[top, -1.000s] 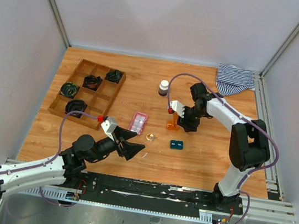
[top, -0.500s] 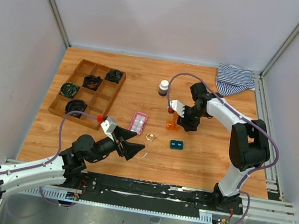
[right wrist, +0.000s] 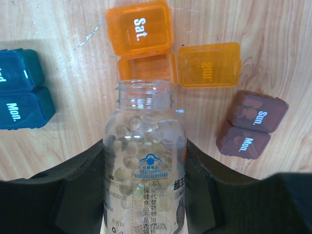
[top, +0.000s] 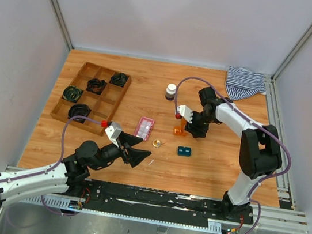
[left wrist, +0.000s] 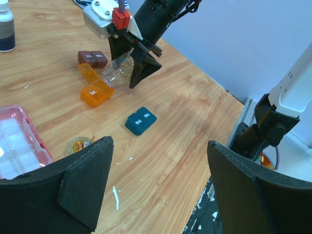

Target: Sort the pills into containers

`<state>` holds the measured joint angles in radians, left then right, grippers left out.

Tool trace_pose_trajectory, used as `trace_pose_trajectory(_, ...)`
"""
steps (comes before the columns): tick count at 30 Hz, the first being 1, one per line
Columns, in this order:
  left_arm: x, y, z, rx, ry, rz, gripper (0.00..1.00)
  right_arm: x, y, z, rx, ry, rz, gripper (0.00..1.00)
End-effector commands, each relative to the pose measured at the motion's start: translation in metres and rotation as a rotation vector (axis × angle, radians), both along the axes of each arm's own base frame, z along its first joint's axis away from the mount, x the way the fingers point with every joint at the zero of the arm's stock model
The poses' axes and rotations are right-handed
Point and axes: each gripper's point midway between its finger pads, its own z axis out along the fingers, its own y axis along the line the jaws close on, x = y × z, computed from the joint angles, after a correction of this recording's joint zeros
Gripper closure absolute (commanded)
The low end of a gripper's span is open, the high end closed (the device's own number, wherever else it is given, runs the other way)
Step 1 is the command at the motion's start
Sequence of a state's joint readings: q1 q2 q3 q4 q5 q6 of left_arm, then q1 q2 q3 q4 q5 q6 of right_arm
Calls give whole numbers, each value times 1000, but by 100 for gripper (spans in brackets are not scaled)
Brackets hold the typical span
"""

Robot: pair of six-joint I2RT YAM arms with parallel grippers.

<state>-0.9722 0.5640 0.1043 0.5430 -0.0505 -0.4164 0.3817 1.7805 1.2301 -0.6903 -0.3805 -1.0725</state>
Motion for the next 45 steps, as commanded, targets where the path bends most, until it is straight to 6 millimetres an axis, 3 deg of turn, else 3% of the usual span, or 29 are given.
trace_pose_trajectory(1, 0, 1, 6, -23, -12, 1, 16, -12, 7, 8, 33, 27, 27, 97)
trace_pose_trajectory(3, 0, 1, 6, -23, -12, 4, 16, 4, -1, 5, -8, -62, -19, 98)
trace_pose_trajectory(6, 0, 1, 6, -25, -11, 1, 16, -11, 4, 9, 25, 24, 18, 97)
trace_pose_trajectory(9, 0, 1, 7, -25, -13, 2, 16, 1, -3, 4, -14, -39, -18, 98)
trace_pose_trajectory(18, -1, 1, 8, -28, -15, -2, 16, -5, 1, 4, 3, 4, -4, 98)
trace_pose_trajectory(24, 0, 1, 8, -26, -15, 2, 16, -7, 9, 19, 74, -22, -2, 98)
trace_pose_trajectory(28, 0, 0, 9, -23, -16, 1, 16, -19, 13, 14, 82, 28, 33, 98)
trace_pose_trajectory(31, 1, 1, 9, -24, -15, 2, 16, -4, 2, 11, 31, -33, -31, 98)
trace_pose_trajectory(34, 0, 0, 9, -24, -15, 0, 16, -18, 10, 15, 67, 36, 23, 98)
trace_pose_trajectory(37, 0, -1, 9, -23, -17, -2, 16, -2, 3, 9, 24, -45, -35, 99)
trace_pose_trajectory(39, 0, -1, 9, -24, -15, -4, 16, -17, 8, 13, 63, 44, 7, 98)
trace_pose_trajectory(42, 0, 0, 8, -25, -13, 1, 16, -1, 1, 6, 17, -41, -44, 99)
trace_pose_trajectory(45, -1, 0, 8, -29, -11, -3, 16, -20, 6, 8, 59, 57, 0, 98)
